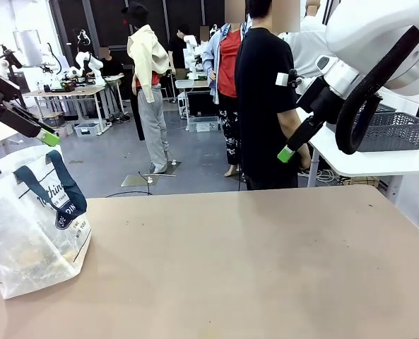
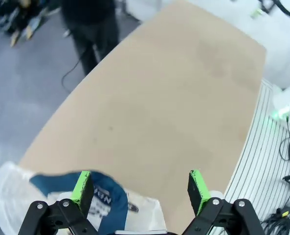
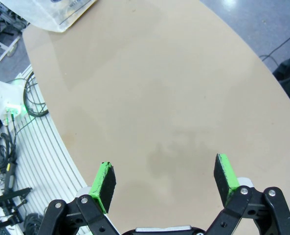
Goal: Transfer purchased items from the store into the shopping bag.
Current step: Move the Reusable shopping bag to the right side of the table.
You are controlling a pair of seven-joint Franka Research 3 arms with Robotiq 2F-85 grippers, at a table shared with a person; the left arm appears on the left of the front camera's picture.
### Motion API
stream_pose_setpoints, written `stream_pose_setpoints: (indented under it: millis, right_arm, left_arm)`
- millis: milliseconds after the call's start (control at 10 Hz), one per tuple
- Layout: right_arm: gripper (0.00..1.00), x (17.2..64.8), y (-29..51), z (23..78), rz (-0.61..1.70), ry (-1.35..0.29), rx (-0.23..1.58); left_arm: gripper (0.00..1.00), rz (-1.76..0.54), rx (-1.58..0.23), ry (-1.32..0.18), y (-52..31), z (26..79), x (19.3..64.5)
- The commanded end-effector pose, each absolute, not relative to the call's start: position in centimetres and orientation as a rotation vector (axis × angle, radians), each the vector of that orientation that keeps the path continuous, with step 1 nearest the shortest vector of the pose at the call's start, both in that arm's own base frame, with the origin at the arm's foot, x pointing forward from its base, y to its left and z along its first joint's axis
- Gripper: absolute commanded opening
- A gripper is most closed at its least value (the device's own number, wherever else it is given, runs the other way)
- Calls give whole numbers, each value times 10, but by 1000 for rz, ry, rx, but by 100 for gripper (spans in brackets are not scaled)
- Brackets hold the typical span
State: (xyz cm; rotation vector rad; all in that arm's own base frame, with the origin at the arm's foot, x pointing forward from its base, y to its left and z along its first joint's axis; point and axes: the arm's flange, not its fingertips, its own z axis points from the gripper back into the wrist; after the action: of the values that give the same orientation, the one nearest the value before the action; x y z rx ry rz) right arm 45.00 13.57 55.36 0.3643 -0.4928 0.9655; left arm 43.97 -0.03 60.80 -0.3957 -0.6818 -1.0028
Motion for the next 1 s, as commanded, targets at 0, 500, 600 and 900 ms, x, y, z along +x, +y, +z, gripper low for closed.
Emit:
stream_pose_setpoints:
  millis: [0,500,600,900]
  right_arm:
    - [100,451,137,554,950,-486,371]
    - [100,451,137,554,950,-486,371]
    - [100,451,137,554,950,-486,371]
    - [100,451,137,554,950,-486,371]
  left_arm:
    - [100,-1178,-396,-757,-9,607,453]
    - [100,-1319,-427,-709,-31,588,466]
    - [100,-1318,-432,-700,-32,588,467]
    - [100,-1300,-407,-686,-37,582,463]
